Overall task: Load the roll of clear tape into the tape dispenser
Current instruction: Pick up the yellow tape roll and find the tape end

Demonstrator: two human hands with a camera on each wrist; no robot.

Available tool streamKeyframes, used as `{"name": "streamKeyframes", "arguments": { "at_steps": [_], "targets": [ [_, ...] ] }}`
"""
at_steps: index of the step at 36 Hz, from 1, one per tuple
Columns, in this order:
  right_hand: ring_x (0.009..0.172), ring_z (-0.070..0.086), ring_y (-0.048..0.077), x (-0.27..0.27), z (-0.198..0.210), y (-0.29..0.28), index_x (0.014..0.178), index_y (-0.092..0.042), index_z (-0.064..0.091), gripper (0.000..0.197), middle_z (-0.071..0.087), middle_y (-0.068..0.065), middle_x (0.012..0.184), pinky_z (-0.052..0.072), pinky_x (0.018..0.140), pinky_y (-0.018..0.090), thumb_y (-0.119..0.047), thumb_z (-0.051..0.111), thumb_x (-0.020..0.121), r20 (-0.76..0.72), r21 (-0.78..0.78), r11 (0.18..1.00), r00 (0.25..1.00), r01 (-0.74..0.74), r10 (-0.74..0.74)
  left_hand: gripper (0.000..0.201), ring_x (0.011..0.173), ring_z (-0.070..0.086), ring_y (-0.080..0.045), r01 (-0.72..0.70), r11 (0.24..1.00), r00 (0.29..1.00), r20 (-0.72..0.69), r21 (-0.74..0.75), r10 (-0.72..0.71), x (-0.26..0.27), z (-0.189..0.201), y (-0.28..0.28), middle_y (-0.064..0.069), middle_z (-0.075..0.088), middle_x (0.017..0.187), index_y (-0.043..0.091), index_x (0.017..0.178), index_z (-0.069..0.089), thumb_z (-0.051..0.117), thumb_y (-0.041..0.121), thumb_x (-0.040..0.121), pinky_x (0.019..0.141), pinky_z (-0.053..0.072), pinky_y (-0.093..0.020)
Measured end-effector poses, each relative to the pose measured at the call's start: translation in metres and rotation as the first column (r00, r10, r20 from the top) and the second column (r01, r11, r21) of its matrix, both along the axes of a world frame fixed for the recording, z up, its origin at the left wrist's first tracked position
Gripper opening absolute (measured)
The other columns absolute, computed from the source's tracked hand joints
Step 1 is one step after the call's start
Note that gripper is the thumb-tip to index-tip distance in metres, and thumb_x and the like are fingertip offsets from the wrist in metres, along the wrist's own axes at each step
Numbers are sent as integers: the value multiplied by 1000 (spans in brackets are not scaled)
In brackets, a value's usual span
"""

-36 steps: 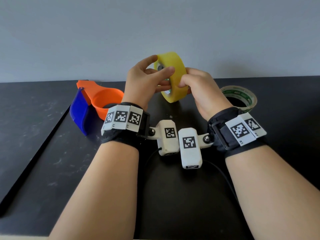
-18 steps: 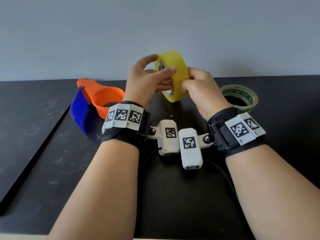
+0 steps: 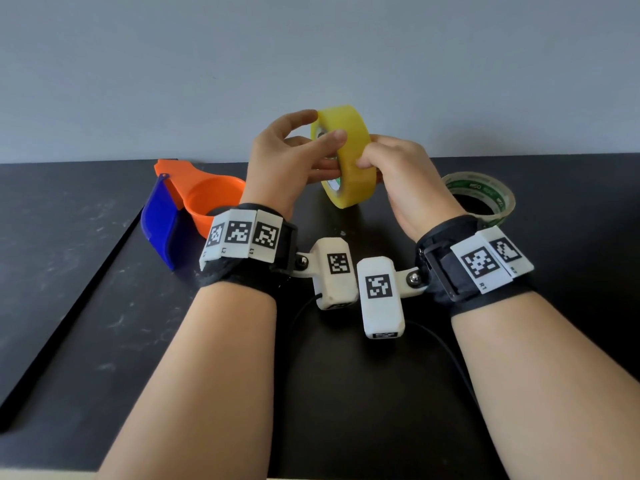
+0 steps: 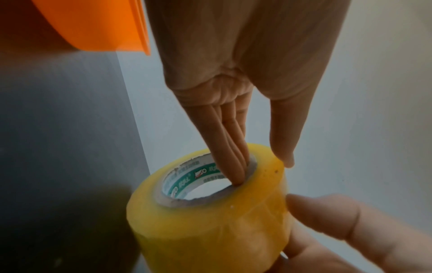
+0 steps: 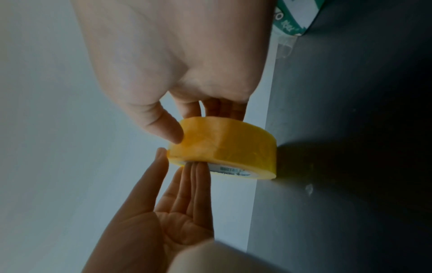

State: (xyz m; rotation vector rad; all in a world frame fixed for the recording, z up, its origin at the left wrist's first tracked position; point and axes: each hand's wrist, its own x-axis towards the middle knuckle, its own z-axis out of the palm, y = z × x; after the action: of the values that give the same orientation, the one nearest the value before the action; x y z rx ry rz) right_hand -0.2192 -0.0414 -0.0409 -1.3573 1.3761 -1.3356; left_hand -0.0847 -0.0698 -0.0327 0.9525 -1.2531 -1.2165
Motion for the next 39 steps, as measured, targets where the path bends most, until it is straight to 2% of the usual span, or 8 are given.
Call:
{"name": "streamKeyframes", "arguments": {
  "at_steps": [11, 14, 17, 21, 26, 30, 35, 39],
  "targets": [
    [76, 43, 24, 0, -1, 0, 81, 14, 48, 35, 47, 14, 78, 34, 71, 39, -16, 50, 62, 9, -7, 1000, 1000, 5, -5, 54, 66, 72, -26, 5, 1000, 1000, 2, -8, -5, -2, -1, 1, -19, 71, 83, 8, 126, 53, 78, 12, 78, 65, 60, -33],
    [77, 47, 24, 1, -1, 2, 83, 13, 52, 35, 51, 26, 79, 37, 73, 39, -15, 49, 63, -10, -25, 1000, 1000, -2, 2, 53, 67, 73, -27, 5, 1000, 1000, 6, -7, -5, -1, -2, 1, -19, 71, 83, 8, 125, 54, 78, 12, 78, 66, 60, -33],
    [82, 53, 30, 0, -1, 3, 90, 9, 60, 36, 60, 29, 89, 44, 77, 43, -16, 51, 66, -39, -23, 1000, 999, -10, 9, 52, 66, 73, -26, 5, 1000, 1000, 0, -5, -5, 1, -1, 0, -18, 71, 82, 8, 126, 55, 78, 12, 79, 67, 60, -34],
    [107, 61, 37, -3, 1, 5, 99, -5, 71, 33, 70, 21, 105, 47, 98, 51, -14, 53, 73, -66, -11, 999, 997, -48, 48, 49, 68, 73, -27, -18, 1000, 1000, -21, -17, 17, 3, 0, 0, -21, 72, 88, 7, 126, 55, 75, 12, 82, 68, 60, -34],
    [101, 65, 22, -5, 0, 5, 104, -16, 70, 34, 72, 8, 102, 51, 96, 42, -4, 54, 77, -87, 11, 999, 996, -36, 36, 41, 72, 73, -25, -67, 998, 995, -72, -21, 65, 4, -2, -2, -21, 71, 88, 4, 123, 56, 70, 12, 86, 70, 60, -35],
    [102, 64, 29, -5, 0, 5, 93, -9, 70, 22, 71, 15, 101, 49, 96, 44, -7, 56, 75, -105, 15, 1000, 994, -22, 23, 32, 70, 72, -23, -78, 997, 994, -79, -27, 76, 6, -3, -2, -18, 70, 90, 6, 119, 58, 67, 13, 89, 67, 59, -31],
    [92, 63, 20, -5, 1, 5, 94, -11, 70, 20, 71, 11, 99, 49, 87, 35, -4, 55, 82, -61, -17, 1000, 998, -26, 25, 23, 59, 64, -13, -141, 983, 987, 57, -116, 148, 5, -1, -2, -4, 66, 88, 16, 112, 68, 64, 24, 91, 60, 57, -25],
    [92, 65, 14, -7, 3, 5, 99, -17, 70, 23, 73, 3, 100, 50, 84, 27, -4, 55, 88, -13, -38, 999, 1000, -22, 22, 22, 72, 62, -8, -136, 967, 971, 165, -213, 173, 7, 1, -2, -6, 59, 100, 23, 102, 74, 73, 19, 81, 70, 59, -28]
  ]
}}
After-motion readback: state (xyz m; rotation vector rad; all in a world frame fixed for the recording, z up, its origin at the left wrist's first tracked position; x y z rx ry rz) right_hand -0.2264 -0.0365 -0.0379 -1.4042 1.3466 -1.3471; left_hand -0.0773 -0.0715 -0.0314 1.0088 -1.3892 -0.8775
